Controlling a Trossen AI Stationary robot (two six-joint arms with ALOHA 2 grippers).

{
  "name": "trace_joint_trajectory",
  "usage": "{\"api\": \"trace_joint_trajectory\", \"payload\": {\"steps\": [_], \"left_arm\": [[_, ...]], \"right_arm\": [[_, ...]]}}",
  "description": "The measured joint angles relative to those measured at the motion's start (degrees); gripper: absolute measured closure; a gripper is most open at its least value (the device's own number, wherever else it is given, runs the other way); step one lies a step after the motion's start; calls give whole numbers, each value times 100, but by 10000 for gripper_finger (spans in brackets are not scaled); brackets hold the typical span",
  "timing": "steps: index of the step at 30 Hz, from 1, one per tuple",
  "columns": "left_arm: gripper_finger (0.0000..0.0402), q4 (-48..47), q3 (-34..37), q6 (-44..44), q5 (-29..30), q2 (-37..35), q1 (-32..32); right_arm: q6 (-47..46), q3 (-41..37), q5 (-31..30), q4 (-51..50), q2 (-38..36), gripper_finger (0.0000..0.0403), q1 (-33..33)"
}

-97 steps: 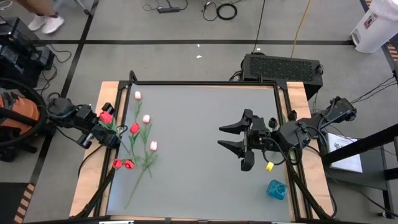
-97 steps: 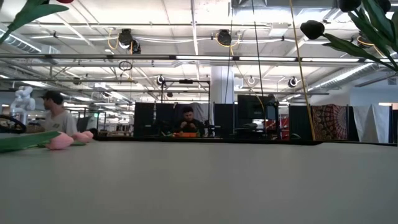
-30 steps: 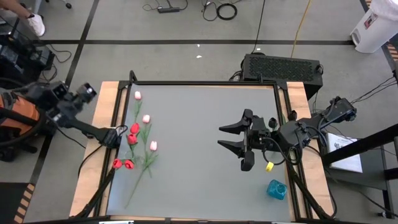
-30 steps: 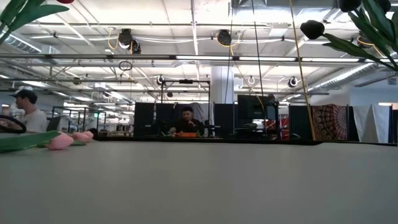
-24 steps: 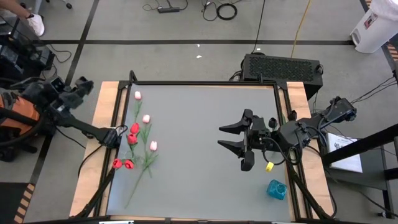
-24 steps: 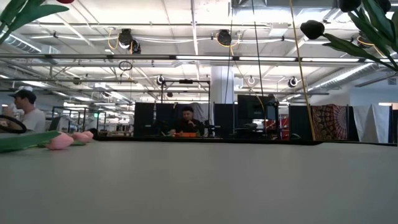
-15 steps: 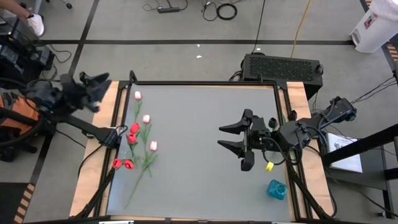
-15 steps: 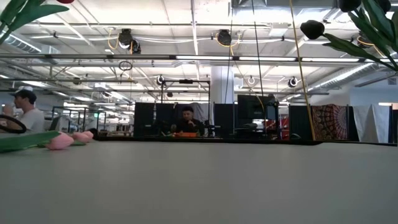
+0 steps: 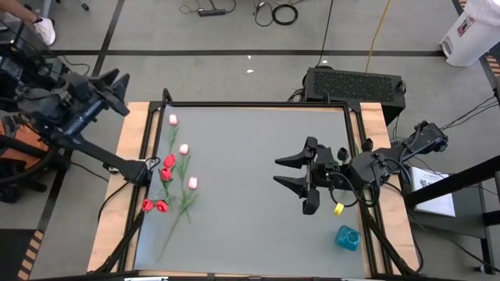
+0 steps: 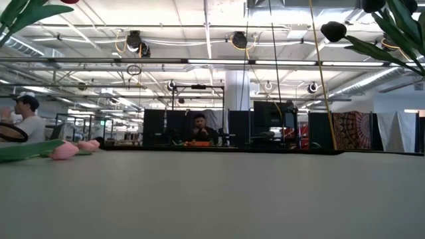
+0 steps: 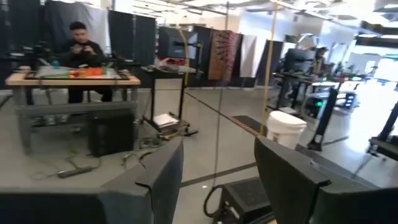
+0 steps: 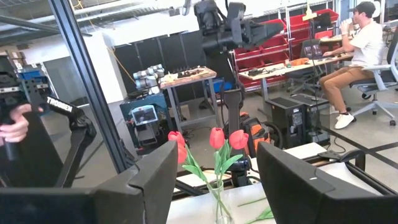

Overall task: Sort flowers into vase by color
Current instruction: Put the top pink tulip into the blue vase

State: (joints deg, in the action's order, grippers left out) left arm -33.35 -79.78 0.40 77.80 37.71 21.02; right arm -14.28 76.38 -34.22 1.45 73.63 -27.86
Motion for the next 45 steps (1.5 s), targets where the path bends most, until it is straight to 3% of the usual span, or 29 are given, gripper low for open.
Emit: {"api": "trace_joint_trajectory", "payload": {"steps": [5, 8, 13, 18, 24, 35, 45], "left_arm": [[228, -86, -268, -1, 79, 215, 0], [245, -625, -258, -242, 55, 357, 0], [260, -2065, -255, -1910, -443, 684, -115], [261, -3830, -252, -3970, -1205, 991, -707], [261, -5295, -250, -5209, -2222, 1325, -1633], [261, -5640, -168, -5199, -3984, 1595, -3154], [261, -5561, 811, -3896, -5162, 1592, -4801]], "right_arm": [[0, 0, 0, 0, 0, 192, 1], [1, 0, 0, 0, -1, 192, 0], [0, 0, 0, 0, 1, 192, 0], [0, 0, 0, 0, 0, 192, 0], [1, 0, -1, 0, -1, 192, 1], [2, 0, -1, 0, -1, 192, 0], [-1, 0, -1, 0, -1, 192, 1]]}}
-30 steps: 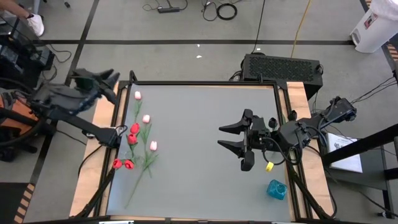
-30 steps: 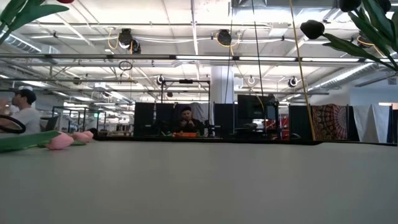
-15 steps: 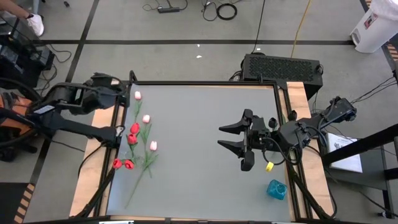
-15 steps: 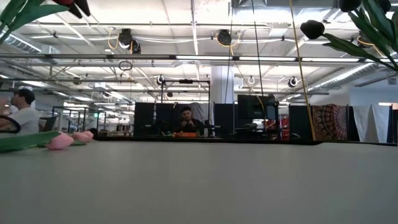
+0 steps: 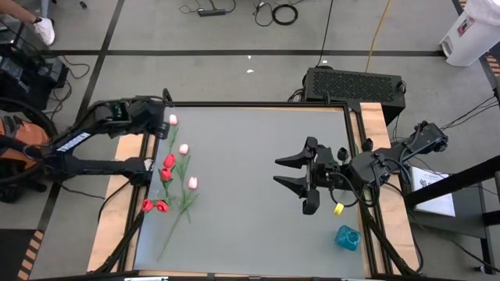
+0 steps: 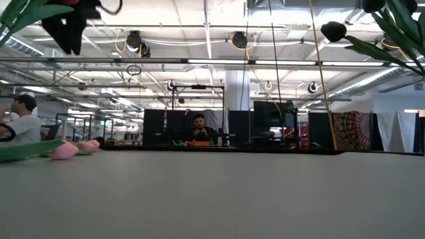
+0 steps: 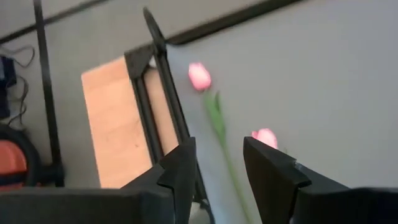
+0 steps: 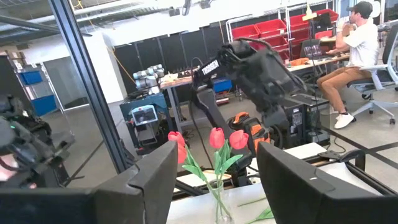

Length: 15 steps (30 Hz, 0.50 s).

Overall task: Sort flowers into vase by color
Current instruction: Put the top pink tulip into the blue vase

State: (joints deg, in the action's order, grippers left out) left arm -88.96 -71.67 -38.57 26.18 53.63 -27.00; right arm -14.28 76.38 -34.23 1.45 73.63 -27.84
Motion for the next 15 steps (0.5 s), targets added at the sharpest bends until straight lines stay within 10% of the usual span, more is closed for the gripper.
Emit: {"api": "trace_joint_trajectory", "payload": {"steps": [15], "left_arm": [[261, 1392, 1601, 1581, -1415, 205, -1818]], "right_arm": [[0, 0, 1, 0, 2, 192, 1]]}}
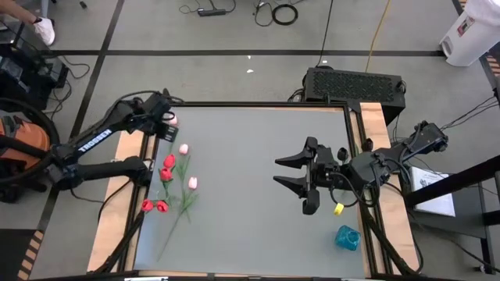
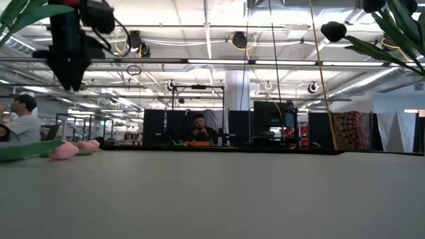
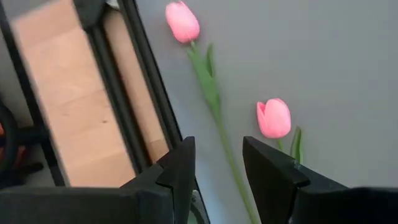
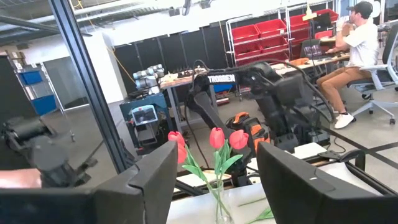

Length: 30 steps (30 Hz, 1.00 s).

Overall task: Sort flowers into vase by color
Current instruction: Put the top pink tulip into the blue vase

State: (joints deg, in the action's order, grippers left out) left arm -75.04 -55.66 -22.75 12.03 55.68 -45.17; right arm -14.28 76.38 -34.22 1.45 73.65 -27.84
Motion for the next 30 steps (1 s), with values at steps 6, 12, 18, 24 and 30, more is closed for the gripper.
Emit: {"api": "trace_joint_trajectory", "payload": {"steps": [6, 12, 18, 24, 30], "left_arm": [[261, 716, 598, 393, -568, 353, -571], [261, 1145, 868, 682, -627, 860, -986], [261, 1615, 1037, 686, -630, 1305, -1243], [261, 2008, 1089, 716, -653, 1744, -1347], [261, 2016, 1089, 651, -716, 2161, -1373]], "right_arm": [[1, 0, -1, 0, 0, 192, -2], [1, 0, -1, -1, -2, 192, -1], [2, 0, -2, 0, -2, 192, 0], [2, 0, -2, -2, -2, 192, -1], [0, 0, -1, 0, 0, 192, -1]]}}
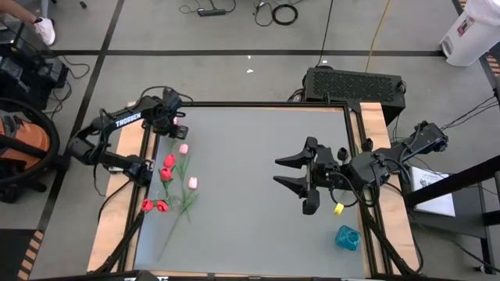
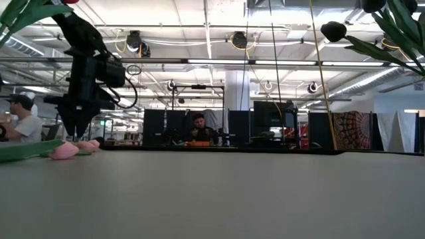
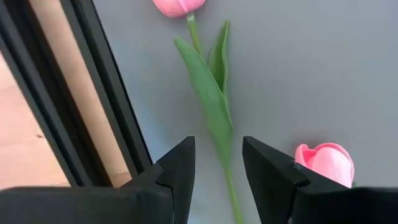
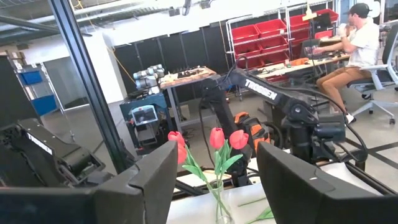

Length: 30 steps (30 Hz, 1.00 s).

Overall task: Sort flowers into vase by color
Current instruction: Put the top pink tulip into the blue vase

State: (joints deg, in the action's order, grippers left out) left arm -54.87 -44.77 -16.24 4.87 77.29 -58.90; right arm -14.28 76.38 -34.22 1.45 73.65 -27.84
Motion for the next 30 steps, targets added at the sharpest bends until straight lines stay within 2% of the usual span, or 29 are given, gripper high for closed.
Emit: {"api": "trace_joint_trajectory", "payload": {"steps": [17, 30], "left_arm": [[261, 432, 0, -853, -14, 732, -7], [261, 528, -7, -888, -99, 1211, -76]], "right_arm": [[1, 0, -1, -1, -1, 192, 0], [2, 0, -1, 0, 0, 192, -1]]}}
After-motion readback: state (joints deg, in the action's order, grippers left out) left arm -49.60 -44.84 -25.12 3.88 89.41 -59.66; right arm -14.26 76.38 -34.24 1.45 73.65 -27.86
